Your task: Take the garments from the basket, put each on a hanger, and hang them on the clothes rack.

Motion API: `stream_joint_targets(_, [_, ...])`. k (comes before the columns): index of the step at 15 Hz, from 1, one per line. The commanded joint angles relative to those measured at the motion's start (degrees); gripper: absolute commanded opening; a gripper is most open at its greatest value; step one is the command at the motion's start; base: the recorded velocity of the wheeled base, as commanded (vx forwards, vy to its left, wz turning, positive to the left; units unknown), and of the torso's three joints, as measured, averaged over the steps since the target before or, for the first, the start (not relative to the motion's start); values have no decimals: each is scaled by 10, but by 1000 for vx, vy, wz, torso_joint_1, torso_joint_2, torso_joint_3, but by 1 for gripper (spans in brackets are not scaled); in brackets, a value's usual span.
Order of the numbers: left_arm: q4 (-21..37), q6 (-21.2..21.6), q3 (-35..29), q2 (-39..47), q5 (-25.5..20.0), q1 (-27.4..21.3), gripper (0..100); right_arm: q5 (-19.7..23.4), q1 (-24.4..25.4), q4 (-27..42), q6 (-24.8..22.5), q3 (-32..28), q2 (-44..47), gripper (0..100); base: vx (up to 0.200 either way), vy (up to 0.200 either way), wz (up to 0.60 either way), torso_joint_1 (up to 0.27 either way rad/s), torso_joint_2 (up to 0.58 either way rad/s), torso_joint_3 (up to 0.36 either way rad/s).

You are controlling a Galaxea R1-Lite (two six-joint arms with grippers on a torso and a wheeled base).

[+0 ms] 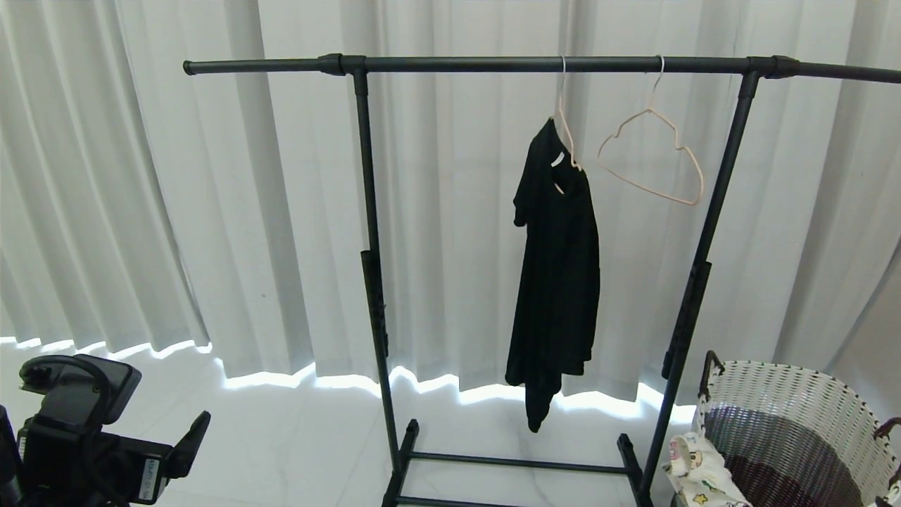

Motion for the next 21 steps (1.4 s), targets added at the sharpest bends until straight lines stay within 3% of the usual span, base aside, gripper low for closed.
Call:
stream_joint_targets(1, [0, 0, -2, 0, -1, -1, 100, 26, 0, 1, 0, 0, 8, 100, 0, 0, 0, 0, 0, 0])
stream_joint_targets(3, [0, 0, -8, 1, -2, -2, 100, 53, 0, -1, 3, -4, 30, 100, 100, 0, 0, -1, 1, 4])
stream_joint_targets(7, [0, -1, -9, 3, -2, -13, 100, 56, 0, -55, 3, 0, 106, 100, 200, 0, 0, 2, 4, 6])
stream_joint_targets(11, [0, -1, -8, 5, -2, -26, 100, 56, 0, -91, 42, 10, 239, 100, 200, 0, 0, 4, 4, 1])
stream_joint_targets(16, [0, 0, -15, 4, -2, -49, 100, 54, 3, -240, 50, 23, 451, 100, 0, 0, 0, 0, 0, 0])
stream_joint_targets(21, [0, -3, -4, -3, -1, -48, 100, 52, 7, -323, 53, 32, 602, 100, 0, 0, 0, 0, 0, 0])
